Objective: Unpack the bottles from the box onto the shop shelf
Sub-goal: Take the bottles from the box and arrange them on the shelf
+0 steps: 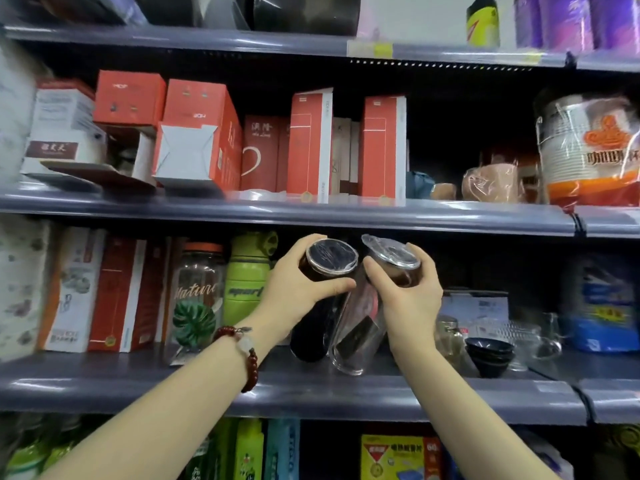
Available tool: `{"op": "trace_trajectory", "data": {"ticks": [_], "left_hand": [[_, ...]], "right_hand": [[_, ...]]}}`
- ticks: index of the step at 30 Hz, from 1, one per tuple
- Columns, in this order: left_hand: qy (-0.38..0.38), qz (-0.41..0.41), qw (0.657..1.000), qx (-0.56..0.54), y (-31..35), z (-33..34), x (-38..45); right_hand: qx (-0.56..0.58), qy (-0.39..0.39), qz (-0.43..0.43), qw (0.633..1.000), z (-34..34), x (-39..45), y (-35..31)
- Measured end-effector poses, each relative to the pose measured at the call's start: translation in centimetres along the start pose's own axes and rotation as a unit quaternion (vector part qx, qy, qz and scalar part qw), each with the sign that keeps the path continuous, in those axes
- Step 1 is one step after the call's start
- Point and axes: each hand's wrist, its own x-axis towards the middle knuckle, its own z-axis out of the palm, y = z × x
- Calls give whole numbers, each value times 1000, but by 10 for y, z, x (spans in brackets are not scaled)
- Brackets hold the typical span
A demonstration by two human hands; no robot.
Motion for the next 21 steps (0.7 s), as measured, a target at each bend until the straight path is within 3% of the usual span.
{"op": "trace_trajectory", "data": {"ticks": [7, 12, 16, 21], "left_hand": [[34, -70, 996, -38, -21, 12, 21], [76, -129, 987, -51, -32, 12, 40], [71, -189, 978, -44, -43, 6, 52], [31, -220, 972, -81, -60, 0, 49]], "right_hand": [[-37, -29, 63, 997, 10, 25, 20], [-78, -107, 113, 985, 24, 44, 29], [-63, -179, 143, 971, 37, 49, 37], [-70, -210, 128, 967, 36, 41, 51]]}}
